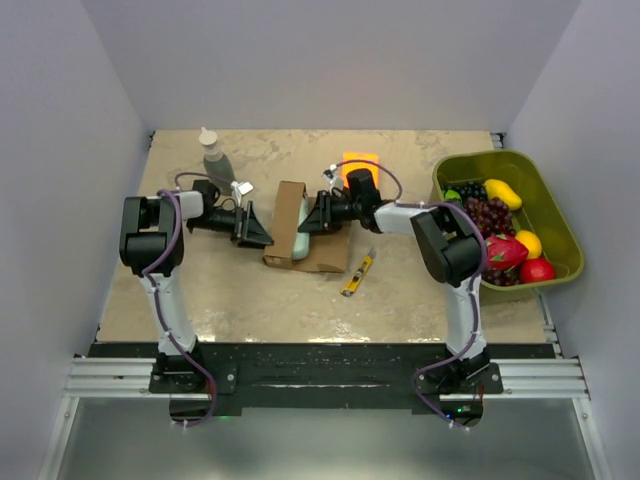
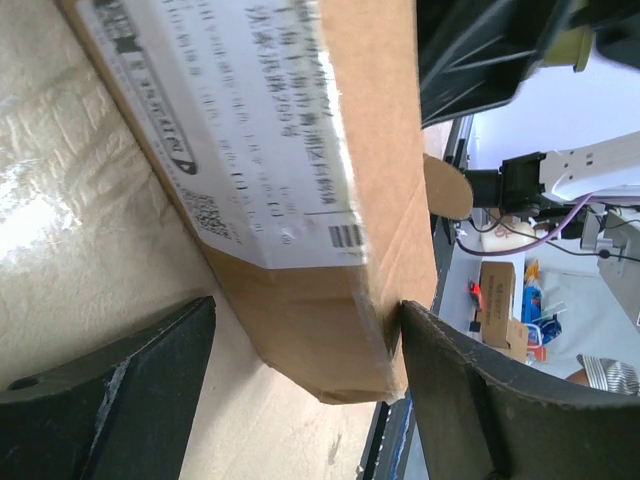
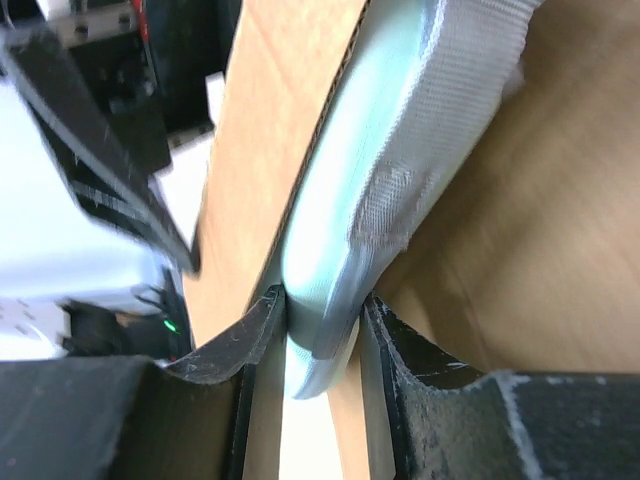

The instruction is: Unpack the express box

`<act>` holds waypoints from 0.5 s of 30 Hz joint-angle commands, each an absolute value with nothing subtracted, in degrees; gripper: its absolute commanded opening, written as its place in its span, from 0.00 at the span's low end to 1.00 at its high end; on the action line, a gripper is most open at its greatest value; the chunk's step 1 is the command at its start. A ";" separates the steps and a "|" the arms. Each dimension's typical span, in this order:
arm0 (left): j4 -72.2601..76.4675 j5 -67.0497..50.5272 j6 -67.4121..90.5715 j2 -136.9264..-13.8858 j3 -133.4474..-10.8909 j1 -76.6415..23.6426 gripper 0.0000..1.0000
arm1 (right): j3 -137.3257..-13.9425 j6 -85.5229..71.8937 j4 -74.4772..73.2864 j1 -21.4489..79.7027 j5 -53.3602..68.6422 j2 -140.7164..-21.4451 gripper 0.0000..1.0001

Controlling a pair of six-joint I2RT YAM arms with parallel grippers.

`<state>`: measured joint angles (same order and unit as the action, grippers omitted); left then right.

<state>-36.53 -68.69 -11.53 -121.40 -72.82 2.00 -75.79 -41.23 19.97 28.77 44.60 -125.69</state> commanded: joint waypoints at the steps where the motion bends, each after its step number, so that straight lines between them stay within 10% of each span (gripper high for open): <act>1: -36.30 -60.82 -13.36 -121.73 -73.74 1.58 0.79 | -80.32 -21.12 -2.76 25.40 46.84 -116.90 0.18; 15: -35.69 -63.46 -13.71 -116.55 -79.54 1.67 0.81 | -99.67 11.58 -44.28 21.01 37.62 -109.26 0.16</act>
<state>-38.57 -65.58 -12.58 -120.38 -76.09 1.74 -94.74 0.21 -32.56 23.90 38.68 -118.78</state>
